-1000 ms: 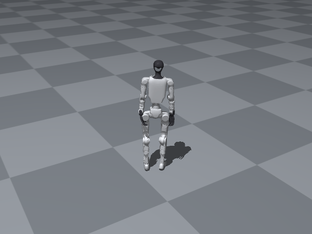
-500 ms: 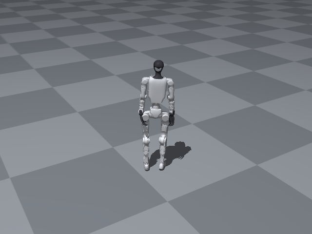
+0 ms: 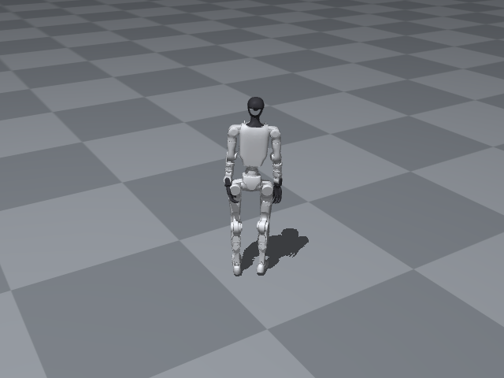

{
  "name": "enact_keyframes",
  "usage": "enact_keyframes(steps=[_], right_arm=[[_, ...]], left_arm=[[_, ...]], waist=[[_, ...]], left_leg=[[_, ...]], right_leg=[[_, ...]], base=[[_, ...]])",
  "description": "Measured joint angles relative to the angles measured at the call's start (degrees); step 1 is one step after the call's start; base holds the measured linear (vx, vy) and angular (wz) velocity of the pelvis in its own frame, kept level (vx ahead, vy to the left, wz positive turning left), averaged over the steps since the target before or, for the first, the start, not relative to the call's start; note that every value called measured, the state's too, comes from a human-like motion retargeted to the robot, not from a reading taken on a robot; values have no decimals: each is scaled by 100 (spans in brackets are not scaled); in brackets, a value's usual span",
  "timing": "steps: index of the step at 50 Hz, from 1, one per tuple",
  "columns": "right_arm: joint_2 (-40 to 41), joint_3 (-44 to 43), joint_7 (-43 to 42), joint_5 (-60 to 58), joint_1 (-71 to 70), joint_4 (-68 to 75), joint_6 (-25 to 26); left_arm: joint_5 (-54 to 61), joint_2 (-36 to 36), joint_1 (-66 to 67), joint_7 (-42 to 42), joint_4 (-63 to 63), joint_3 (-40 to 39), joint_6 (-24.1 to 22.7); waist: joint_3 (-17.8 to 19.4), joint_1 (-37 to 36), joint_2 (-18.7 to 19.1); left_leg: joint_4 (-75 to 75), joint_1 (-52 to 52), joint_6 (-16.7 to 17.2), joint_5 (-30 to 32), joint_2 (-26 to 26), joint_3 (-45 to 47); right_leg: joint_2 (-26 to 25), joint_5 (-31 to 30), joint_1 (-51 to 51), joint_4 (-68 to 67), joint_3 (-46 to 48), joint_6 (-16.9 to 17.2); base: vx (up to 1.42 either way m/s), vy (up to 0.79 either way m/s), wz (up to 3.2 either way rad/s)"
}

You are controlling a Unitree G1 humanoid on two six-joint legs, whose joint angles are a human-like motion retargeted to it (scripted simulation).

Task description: In place motions

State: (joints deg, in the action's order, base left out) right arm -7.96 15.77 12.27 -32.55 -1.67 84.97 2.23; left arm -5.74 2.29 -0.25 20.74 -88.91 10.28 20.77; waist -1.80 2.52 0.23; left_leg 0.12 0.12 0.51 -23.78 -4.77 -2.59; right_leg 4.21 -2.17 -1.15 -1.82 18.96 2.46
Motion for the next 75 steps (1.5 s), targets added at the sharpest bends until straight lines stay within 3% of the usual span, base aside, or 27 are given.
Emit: enact_keyframes(steps=[75], right_arm=[[2, -49, 12, 1, 3, 24, 3]], left_arm=[[-33, 8, -5, 34, -4, 76, 12]], waist=[[-24, 50, 14]], left_leg=[[17, -7, 34, -21, 50, 113]], right_leg=[[-28, 3, 6, 16, -46, -14]], base=[[0, 0, 1]])
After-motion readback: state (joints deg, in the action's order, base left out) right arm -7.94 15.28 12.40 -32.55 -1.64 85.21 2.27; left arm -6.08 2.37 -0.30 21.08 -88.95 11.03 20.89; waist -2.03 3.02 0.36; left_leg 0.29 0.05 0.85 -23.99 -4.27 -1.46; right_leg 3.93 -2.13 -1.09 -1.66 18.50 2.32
